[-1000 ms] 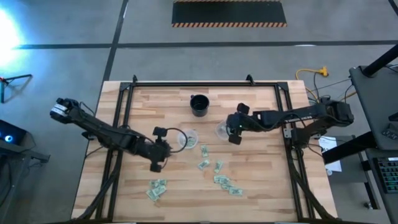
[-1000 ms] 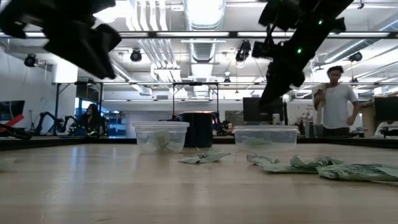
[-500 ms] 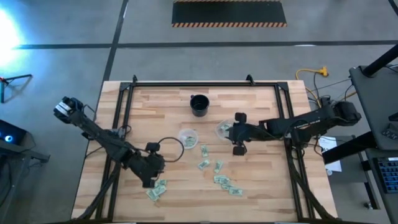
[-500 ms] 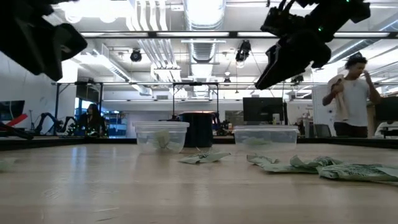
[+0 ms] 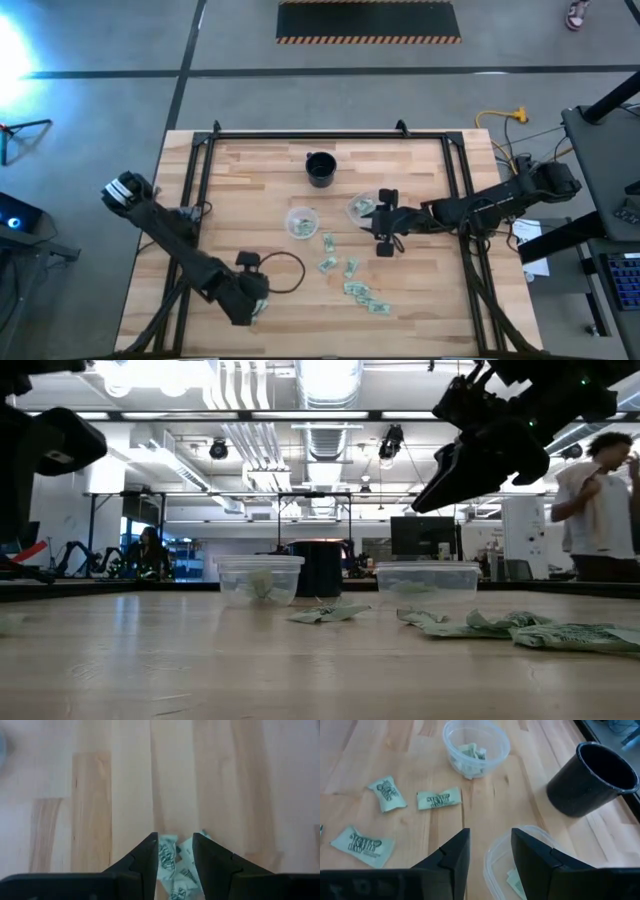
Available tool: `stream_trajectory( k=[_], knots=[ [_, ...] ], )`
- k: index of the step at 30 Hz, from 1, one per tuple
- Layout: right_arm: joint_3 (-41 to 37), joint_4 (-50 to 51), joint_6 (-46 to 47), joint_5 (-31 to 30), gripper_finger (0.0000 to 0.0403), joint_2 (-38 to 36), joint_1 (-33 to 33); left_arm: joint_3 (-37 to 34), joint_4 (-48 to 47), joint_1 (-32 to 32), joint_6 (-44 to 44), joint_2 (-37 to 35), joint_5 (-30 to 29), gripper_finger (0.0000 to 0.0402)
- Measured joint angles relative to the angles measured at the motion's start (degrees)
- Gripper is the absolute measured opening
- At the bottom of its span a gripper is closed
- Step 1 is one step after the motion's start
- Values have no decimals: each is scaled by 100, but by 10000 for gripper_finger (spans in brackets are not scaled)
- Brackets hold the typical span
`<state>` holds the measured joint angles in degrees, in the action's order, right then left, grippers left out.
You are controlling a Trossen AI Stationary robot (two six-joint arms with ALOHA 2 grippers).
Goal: Pick and place Stevia / Truvia into bins
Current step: Put the green stevia packet into the left transparent container
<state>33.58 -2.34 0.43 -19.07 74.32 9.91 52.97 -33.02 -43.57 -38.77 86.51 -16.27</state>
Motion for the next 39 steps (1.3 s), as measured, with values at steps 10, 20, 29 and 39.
stream_trajectory(
  k=[10,20,29,39],
  knots=[
    [-110,-291,-44,0,126,0,0,154,-383,9,-11,506,278,105],
    [-113,-300,-46,-6,115,0,-2,79,-347,44,-4,622,307,105],
    [-113,-306,-46,-11,105,0,-2,-54,-44,57,44,638,325,105],
    [-113,-315,-36,-11,92,0,-2,-305,127,94,45,638,359,105]
  ],
)
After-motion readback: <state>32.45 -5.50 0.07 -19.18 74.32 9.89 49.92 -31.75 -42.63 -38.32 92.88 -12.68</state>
